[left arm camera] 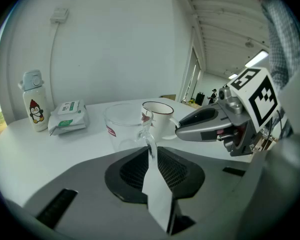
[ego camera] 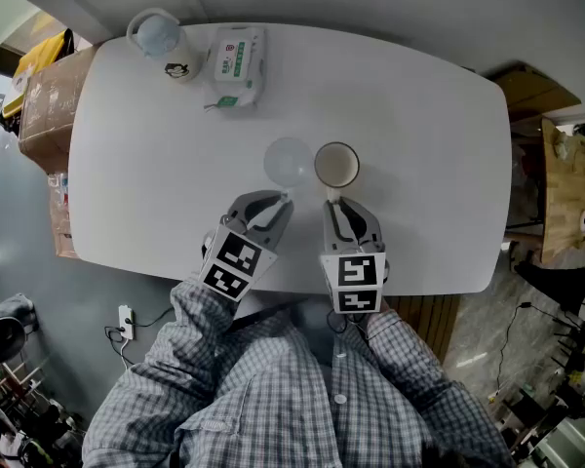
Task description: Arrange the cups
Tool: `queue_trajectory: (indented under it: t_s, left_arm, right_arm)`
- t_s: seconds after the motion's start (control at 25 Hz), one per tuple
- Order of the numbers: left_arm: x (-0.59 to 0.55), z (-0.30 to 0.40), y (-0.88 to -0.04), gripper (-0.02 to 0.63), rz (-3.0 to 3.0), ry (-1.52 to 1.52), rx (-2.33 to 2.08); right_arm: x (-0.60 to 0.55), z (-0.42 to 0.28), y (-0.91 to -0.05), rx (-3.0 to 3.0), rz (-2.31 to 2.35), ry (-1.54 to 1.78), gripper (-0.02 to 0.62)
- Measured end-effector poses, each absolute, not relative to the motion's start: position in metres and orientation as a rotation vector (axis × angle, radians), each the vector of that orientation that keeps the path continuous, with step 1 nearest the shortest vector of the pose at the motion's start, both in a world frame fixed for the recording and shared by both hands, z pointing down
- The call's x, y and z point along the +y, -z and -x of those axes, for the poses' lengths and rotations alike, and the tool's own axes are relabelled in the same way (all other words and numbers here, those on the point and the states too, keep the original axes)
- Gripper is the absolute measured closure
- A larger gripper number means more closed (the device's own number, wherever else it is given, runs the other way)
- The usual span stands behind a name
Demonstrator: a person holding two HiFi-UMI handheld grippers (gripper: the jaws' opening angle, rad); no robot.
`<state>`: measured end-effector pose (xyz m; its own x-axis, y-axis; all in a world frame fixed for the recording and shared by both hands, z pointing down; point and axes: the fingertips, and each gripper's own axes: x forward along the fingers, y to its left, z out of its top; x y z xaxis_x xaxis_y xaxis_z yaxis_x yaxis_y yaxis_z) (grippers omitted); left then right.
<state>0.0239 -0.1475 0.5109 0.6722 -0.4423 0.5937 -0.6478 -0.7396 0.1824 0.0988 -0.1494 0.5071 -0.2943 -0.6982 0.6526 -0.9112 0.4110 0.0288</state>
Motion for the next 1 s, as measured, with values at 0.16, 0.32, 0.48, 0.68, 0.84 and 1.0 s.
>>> queue_trajectory:
  t_s: [0.16,0.32,0.48,0.68,0.84,1.0]
  left_arm:
    - [-0.146,-0.024,-0.511,0.549,-2.508,-0.741,-0.843]
    - [-0.143,-0.024,-0.506,0.549,-2.517,-0.696,-0.819]
    - [-0.144,-0.021,-0.504,0.549,-2.515,-0.688,-0.838]
    - [-0.14,-0.013,-0.505,0.549,-2.514,-0.697,-0.837]
    - [-0.137,-0.008,-0.5,0.549,-2.525,-0.68,-0.829]
    - [-0.135,-0.002,-0.491,0.549,-2.561,-0.704,-0.836]
  right_arm:
    - [-0.15,-0.1,-0.508,-2.072,-1.372,-0.453,0.525]
    - [-0.149,-0.098,-0.505,-2.096,-1.363,-0.432,0.525]
    - [-0.15,-0.099,-0.497,-2.142,-1.384,-0.436,0.518]
    - [-0.147,-0.105,-0.492,-2.148,-1.411,-0.428,0.514]
    - [-0.145,-0.108,-0.481,-2.174,-1.464,-0.406,0.515]
    - [-0.144,-0.105,-0.464,-2.233,-1.503,-0.388,0.545]
